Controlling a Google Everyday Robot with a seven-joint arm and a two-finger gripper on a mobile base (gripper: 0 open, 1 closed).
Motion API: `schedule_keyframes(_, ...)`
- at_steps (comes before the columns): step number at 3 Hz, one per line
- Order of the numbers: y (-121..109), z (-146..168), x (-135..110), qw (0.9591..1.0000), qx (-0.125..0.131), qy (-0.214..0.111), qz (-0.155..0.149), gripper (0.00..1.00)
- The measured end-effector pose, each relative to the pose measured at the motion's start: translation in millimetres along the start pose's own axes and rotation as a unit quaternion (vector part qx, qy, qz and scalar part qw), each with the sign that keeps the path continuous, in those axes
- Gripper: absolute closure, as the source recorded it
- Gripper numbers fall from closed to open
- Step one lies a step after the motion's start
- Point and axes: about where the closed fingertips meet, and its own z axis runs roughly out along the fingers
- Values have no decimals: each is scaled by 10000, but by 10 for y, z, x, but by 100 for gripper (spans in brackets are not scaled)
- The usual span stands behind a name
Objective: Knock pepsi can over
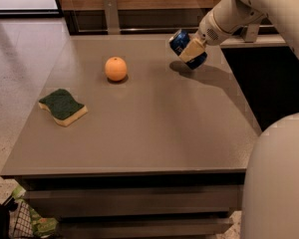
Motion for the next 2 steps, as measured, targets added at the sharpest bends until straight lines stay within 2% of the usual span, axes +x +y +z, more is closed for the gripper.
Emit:
schedule_keyframes(1,173,206,52,9982,-303,510,-125,100)
schedule_keyframes(2,301,370,93,9943,-524,896,-232,100)
